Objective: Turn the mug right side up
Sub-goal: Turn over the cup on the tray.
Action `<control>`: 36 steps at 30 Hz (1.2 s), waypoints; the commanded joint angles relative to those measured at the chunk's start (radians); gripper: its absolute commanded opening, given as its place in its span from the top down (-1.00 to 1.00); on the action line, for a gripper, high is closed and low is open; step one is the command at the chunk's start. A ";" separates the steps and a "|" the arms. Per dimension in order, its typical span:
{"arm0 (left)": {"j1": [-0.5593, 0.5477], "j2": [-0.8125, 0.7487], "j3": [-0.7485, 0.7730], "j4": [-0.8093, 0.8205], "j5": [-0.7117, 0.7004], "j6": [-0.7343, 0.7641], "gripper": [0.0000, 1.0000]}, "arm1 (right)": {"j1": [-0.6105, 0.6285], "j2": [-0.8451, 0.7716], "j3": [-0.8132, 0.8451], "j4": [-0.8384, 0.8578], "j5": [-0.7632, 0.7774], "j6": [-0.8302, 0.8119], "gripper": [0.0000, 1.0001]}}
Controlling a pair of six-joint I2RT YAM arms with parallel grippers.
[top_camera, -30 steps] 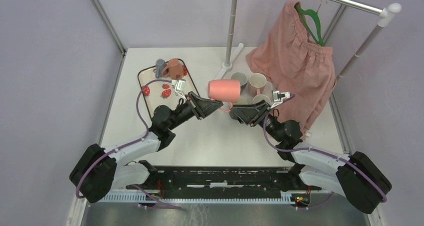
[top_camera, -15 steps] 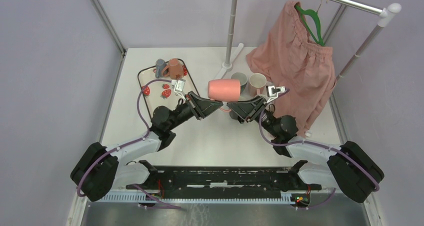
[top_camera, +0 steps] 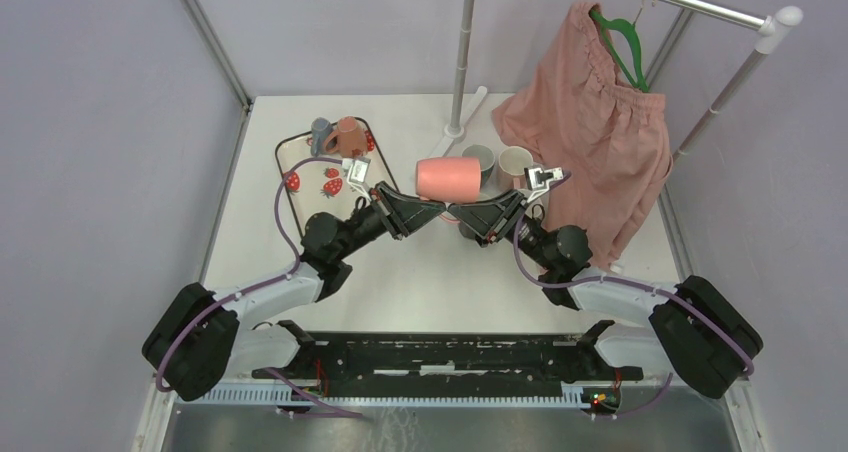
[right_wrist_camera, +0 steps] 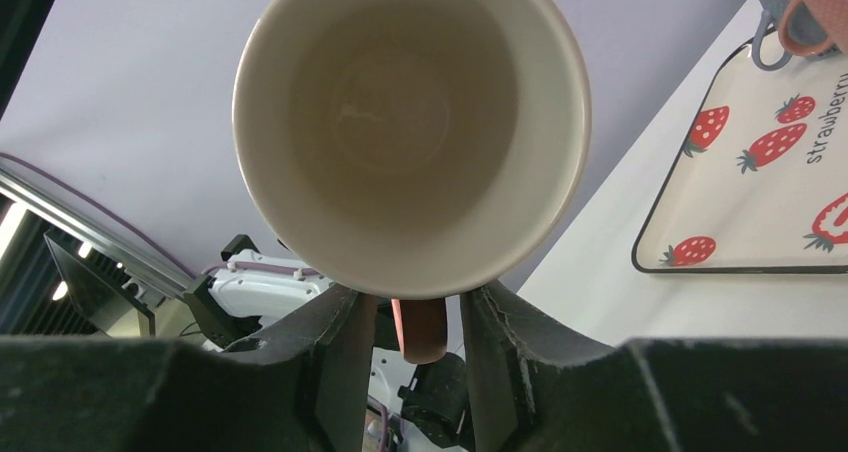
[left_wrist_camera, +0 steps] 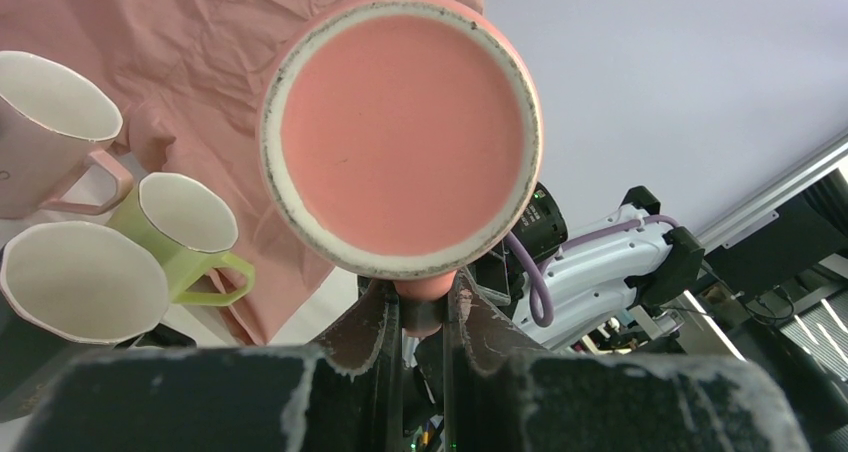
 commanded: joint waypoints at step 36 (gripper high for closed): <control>-0.017 -0.293 0.035 -0.741 -0.162 0.292 -0.42 | -0.014 -0.246 0.091 -0.317 0.079 -0.442 1.00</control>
